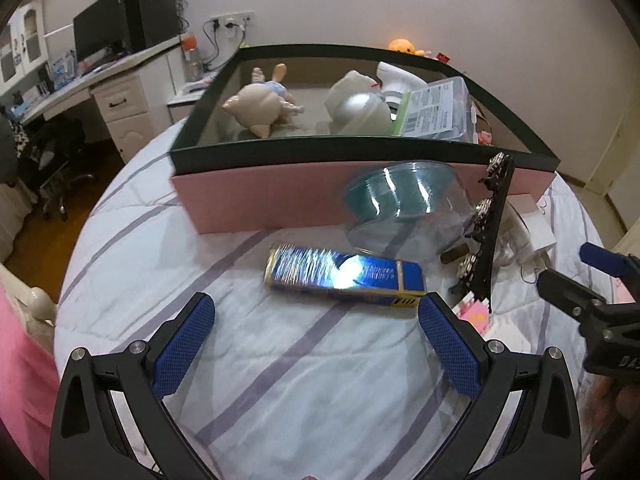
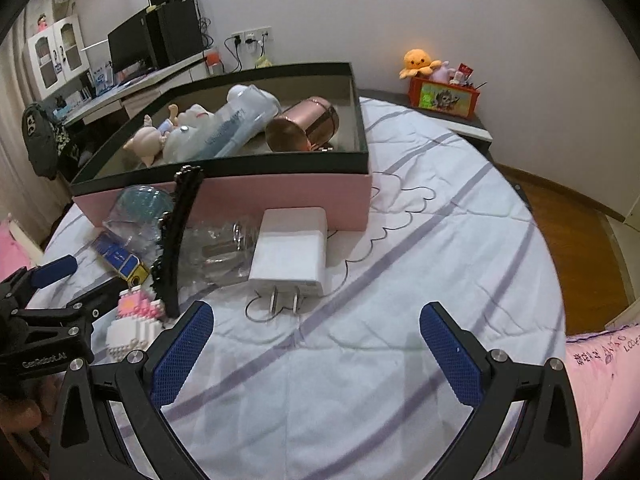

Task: Organize rigid objects
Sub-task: 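Grasp the blue pencil case with the left tool while the right tool grasps the white charger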

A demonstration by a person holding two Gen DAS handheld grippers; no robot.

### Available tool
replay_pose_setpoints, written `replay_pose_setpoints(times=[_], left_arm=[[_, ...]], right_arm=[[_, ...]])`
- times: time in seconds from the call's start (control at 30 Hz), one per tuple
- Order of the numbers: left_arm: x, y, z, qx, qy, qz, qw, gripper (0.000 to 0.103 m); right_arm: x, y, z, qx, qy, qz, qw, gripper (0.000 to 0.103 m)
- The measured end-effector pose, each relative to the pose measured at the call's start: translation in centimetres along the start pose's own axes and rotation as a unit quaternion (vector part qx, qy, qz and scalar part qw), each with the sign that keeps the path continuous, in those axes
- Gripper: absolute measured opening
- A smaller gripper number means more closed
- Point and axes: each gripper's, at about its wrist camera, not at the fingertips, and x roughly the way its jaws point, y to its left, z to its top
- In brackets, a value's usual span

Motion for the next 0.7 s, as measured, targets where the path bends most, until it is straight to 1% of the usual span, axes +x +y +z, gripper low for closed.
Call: replay_pose_setpoints(times=[0.07, 0.17, 0.27, 0.33, 0.4, 0.47, 0.53, 0.57, 0.6, 0.63, 0.67, 0.7], left_arm=[[0.4, -0.3, 0.4, 0.006, 0.006, -0.010, 0.9999, 0.103], [0.9, -0.5, 0.8, 0.007, 0.011, -0.009, 0.9999, 0.103], [0.8, -0.5, 0.9, 0.006, 0.009, -0.015, 0.9998, 0.101], [0.6, -0.5, 0.8, 0.004, 0.006, -0.020, 0.9998, 0.097], [0.3, -0.2, 0.4, -0.001, 0.001, -0.024, 0.9997, 0.090], [-0.1, -0.1, 0.0, -0.006, -0.001, -0.027, 0.9996, 0.088], [-0.2, 0.0, -0.1, -0.009, -0.001, -0.027, 0.9996, 0.088], [0.0, -0.1, 0.1, -0.007, 0.000, -0.023, 0.9997, 0.089], [0.2, -0.3, 0.1, -0.004, 0.004, -0.015, 0.9999, 0.095], [0.5, -0.7, 0.3, 0.001, 0.008, -0.008, 0.9999, 0.097], [0.7, -0.7, 0.5, 0.003, 0.009, -0.004, 0.9999, 0.098], [0.8, -1.0, 0.7, 0.007, 0.010, -0.003, 0.9999, 0.097]], right_arm=[[0.6, -0.3, 0.2, 0.004, 0.004, 0.001, 1.000, 0.094], [1.1, -0.9, 0.3, 0.012, 0.006, 0.001, 1.000, 0.083], [1.2, -0.8, 0.7, 0.006, 0.008, 0.006, 1.000, 0.083], [1.3, -0.4, 0.8, 0.001, 0.009, 0.004, 1.000, 0.082], [0.9, -0.3, 0.7, 0.003, 0.004, 0.010, 1.000, 0.076], [0.8, -0.3, 0.6, 0.008, 0.001, 0.015, 1.000, 0.076], [1.1, -0.4, 0.8, 0.012, 0.005, 0.019, 1.000, 0.076], [1.2, -0.4, 0.8, 0.013, 0.006, 0.019, 1.000, 0.076], [1.3, -0.3, 0.8, 0.013, 0.005, 0.018, 1.000, 0.076], [1.3, -0.3, 0.9, 0.014, 0.005, 0.018, 1.000, 0.076], [1.4, -0.3, 0.9, 0.016, 0.005, 0.019, 1.000, 0.076], [1.3, -0.3, 0.9, 0.020, 0.003, 0.023, 1.000, 0.076]])
